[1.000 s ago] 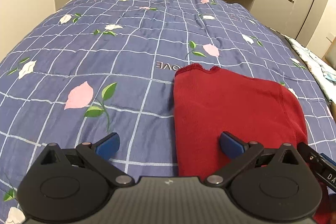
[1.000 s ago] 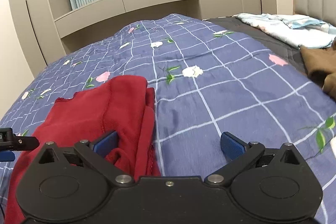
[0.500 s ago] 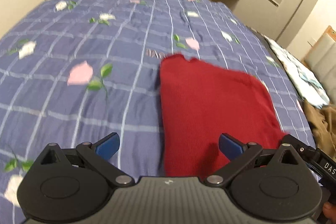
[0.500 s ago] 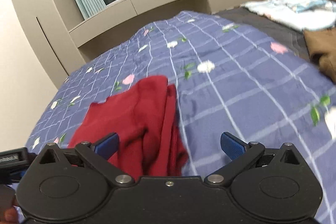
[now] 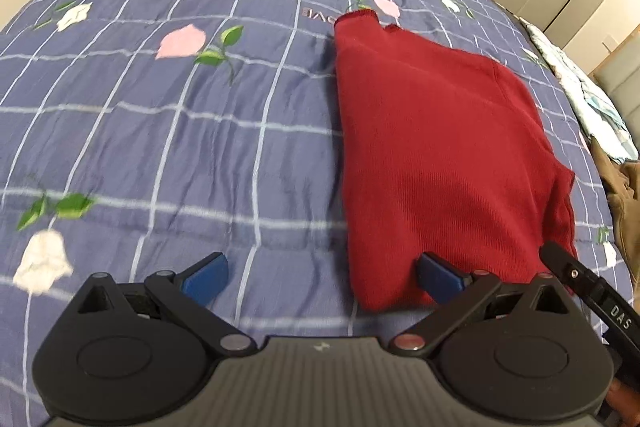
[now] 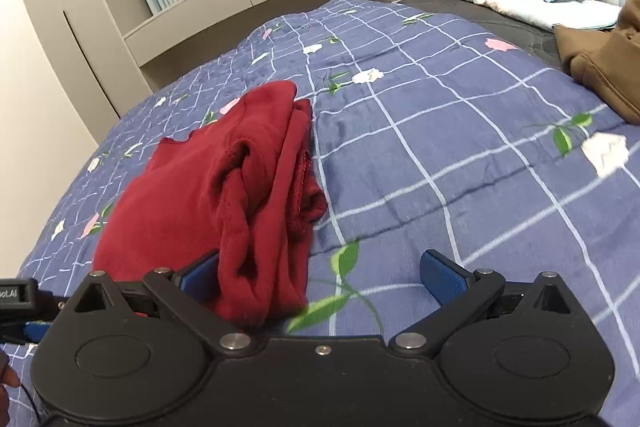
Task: Fold small clothes
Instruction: 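Position both open tools at opposite edges of the red bundle, then close the left tool on one bundle edge while the right tool grips the other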
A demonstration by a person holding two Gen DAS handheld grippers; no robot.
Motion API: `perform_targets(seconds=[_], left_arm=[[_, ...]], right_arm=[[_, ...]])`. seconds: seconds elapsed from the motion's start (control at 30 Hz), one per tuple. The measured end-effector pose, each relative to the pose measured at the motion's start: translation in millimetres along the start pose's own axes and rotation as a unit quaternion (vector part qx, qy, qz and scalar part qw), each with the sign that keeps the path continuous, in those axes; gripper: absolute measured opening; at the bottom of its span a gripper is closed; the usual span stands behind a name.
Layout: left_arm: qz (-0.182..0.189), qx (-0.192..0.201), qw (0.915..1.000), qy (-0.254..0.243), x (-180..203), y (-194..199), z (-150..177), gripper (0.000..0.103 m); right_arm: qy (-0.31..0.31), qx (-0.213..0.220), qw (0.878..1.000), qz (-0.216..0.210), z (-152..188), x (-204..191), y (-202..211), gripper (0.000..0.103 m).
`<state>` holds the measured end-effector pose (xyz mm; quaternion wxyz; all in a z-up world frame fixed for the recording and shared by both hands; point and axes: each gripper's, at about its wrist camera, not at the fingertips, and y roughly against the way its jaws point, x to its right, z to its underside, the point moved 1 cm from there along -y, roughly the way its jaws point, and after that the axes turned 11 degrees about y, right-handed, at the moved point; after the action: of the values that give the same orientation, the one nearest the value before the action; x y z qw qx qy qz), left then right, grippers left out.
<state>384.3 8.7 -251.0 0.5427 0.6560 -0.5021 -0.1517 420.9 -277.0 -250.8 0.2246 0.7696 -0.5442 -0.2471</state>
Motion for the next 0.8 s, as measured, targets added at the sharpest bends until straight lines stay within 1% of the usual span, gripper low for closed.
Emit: perform_targets(seconds=[0.1, 0.17, 0.27, 0.33, 0.47, 0.6, 0.7, 0.8], left_arm=[[-0.006, -0.007, 1.0, 0.001, -5, 5, 13, 0.102], [-0.015, -0.003, 0.9998, -0.01, -7, 10, 22, 0.102], [-0.014, 0.001, 0.9998, -0.012, -7, 18, 28, 0.102], [-0.001, 0.003, 1.0, 0.001, -8, 23, 26, 0.102], [0.032, 0.014, 0.9988, 0.036, -7, 32, 9, 0.102], [0.042, 0.025, 0.9977, 0.048, 1, 28, -20, 0.102], [0.059, 0.032, 0.9964, 0.051, 7, 18, -44, 0.102], [0.069, 0.024, 0.9957, 0.056, 12, 0, -65, 0.102]], right_arm=[[0.008, 0.02, 1.0, 0.008, 11, -3, 5, 0.103], [0.012, 0.026, 1.0, 0.012, 13, -6, 7, 0.102], [0.004, 0.018, 1.0, 0.006, 10, -3, 8, 0.102], [-0.009, 0.007, 1.0, -0.014, 3, 2, 11, 0.103], [-0.053, 0.004, 0.996, -0.064, -9, 13, 18, 0.103], [-0.065, -0.013, 0.992, -0.103, -26, 14, 9, 0.103], [-0.061, -0.026, 0.99, -0.121, -45, 11, -9, 0.103], [-0.05, -0.043, 0.99, -0.124, -63, 10, -33, 0.103]])
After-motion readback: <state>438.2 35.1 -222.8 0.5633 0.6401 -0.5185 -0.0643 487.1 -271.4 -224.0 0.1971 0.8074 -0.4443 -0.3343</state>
